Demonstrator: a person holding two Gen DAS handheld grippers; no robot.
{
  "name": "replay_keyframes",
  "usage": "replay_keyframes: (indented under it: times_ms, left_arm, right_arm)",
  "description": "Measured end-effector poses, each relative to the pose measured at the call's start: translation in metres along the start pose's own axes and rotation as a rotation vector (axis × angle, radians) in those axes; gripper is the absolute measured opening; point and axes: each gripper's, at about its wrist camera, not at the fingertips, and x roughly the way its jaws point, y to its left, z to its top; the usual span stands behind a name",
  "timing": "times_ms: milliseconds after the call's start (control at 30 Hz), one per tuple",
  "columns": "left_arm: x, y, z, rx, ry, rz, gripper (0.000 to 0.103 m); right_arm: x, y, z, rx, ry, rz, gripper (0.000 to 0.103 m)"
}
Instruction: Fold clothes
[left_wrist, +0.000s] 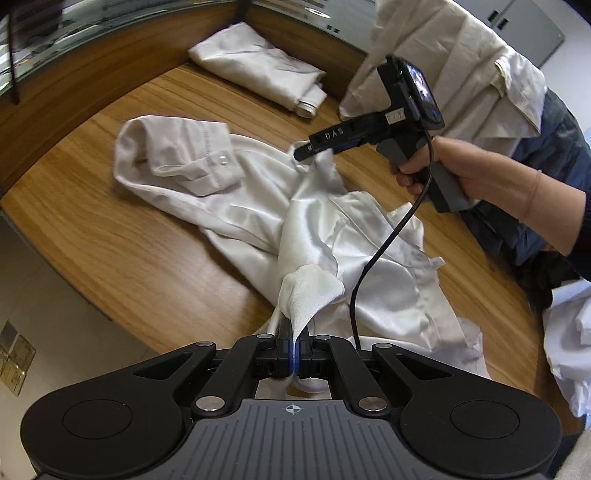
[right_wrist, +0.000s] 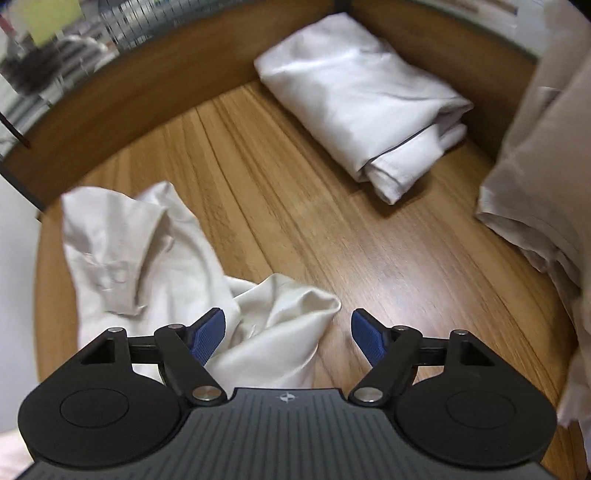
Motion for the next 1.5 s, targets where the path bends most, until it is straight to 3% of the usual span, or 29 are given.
replay_keyframes:
  times_ms: [67,200,267,333,533,600,700,733,767,967,1100,1333,1500]
  left_arm:
    - [-0.003,0.007,0.000,-0.015,-0.008,0.017,0.003]
    - [-0.005,0.019,0.004,-0.033,-0.011,0.038,0.003]
    - [-0.005,0.022,0.008,-0.030,-0.011,0.041,0.003]
    - [-0.005,0.024,0.013,-0.027,-0.012,0.045,0.003]
    - [-0.005,0.020,0.021,-0.006,-0.025,0.045,0.003]
    - [-0.004,0.019,0.024,-0.001,-0.028,0.043,0.003]
    - [-0.003,0.018,0.028,0.014,-0.028,0.035,0.003]
    - [-0.002,0.017,0.030,0.022,-0.028,0.031,0.003]
    - [0.000,0.015,0.033,0.034,-0.028,0.026,0.003]
    - [0.009,-0.006,0.049,0.150,-0.032,-0.010,0.003]
    - [0.021,-0.027,0.058,0.248,-0.027,-0.050,0.003]
    - [0.041,-0.081,0.063,0.446,0.008,-0.159,0.003]
    - [0.058,-0.124,0.057,0.600,0.074,-0.258,0.003]
  right_arm:
    - [0.010,0.004,0.003,-0.006,0.010,-0.001,0.080]
    - [0.013,0.021,0.006,-0.026,-0.010,0.079,0.082]
    - [0.015,0.033,0.007,-0.052,-0.016,0.123,0.090]
    - [0.019,0.047,0.008,-0.092,-0.009,0.147,0.092]
    - [0.036,0.087,0.002,-0.273,0.041,0.089,0.094]
    - [0.040,0.098,-0.003,-0.332,0.050,0.038,0.084]
    - [0.033,0.100,-0.007,-0.365,0.022,-0.024,0.050]
    - [0.029,0.097,-0.007,-0.350,0.016,-0.037,0.025]
    - [0.025,0.091,-0.006,-0.308,0.016,-0.042,0.015]
    - [-0.014,0.042,-0.032,-0.113,-0.025,-0.159,0.011]
    - [-0.056,-0.004,-0.075,0.046,-0.038,-0.244,0.011]
    - [-0.138,-0.063,-0.195,0.342,-0.055,-0.398,0.011]
    - [-0.196,-0.071,-0.293,0.569,-0.075,-0.495,0.011]
